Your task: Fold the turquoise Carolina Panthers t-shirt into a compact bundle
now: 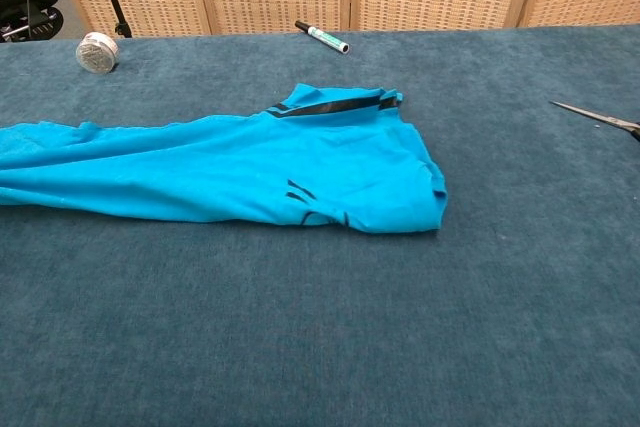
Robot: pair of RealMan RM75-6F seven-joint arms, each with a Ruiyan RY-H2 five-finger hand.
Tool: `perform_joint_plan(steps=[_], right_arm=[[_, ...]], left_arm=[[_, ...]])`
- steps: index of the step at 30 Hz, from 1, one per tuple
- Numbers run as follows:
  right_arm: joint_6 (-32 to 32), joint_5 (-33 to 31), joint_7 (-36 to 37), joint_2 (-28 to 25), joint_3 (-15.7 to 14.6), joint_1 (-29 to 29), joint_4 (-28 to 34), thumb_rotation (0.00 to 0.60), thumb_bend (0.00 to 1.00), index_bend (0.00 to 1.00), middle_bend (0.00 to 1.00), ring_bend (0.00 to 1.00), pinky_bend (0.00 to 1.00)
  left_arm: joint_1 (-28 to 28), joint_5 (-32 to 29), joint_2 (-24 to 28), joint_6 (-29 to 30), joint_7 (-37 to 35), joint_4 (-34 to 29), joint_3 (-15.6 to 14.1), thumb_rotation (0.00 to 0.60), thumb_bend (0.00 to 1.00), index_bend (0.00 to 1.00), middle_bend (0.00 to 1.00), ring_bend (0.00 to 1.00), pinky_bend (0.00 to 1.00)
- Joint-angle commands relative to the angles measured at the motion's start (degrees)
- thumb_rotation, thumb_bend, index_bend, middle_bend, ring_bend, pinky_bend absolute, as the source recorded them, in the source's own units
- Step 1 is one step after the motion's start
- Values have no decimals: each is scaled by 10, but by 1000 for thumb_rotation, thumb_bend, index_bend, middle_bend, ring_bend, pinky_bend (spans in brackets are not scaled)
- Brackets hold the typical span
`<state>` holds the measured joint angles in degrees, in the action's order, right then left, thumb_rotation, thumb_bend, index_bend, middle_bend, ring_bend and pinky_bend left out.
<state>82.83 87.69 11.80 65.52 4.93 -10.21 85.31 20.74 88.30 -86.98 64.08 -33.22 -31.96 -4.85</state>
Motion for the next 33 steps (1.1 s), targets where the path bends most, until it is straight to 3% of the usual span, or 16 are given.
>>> perform_joint_plan(steps=[1,11,16,23,24,33], right_arm=[[-1,-1,-2,1,0,0,0,600,0,29,0,0,22],[-5,0,-11,4,-1,-2,1,600,0,29,0,0,22],[-8,-1,-14,6,-2,-3,0,600,0,29,0,0,21],[-6,-1,-13,5,-1,-2,1,600,0,29,0,0,22],[-5,-2,-11,4,-1,-2,2,600,0,29,0,0,22],[0,-1,-2,-1,1,1,6,600,0,29,0,0,22]], left_arm=[[-17,-20,5,-38,-34,50,3,600,543,817,0,0,0],[-37,-43,-18,-115,-106,164,16,600,548,817,0,0,0],[-40,-43,-26,-106,-130,183,24,600,551,817,0,0,0],[-43,-39,-31,-31,-156,187,35,600,555,817,0,0,0],[-42,-34,-31,14,-157,185,37,600,555,817,0,0,0],[-23,-12,-21,166,-143,146,47,600,551,818,0,0,0]])
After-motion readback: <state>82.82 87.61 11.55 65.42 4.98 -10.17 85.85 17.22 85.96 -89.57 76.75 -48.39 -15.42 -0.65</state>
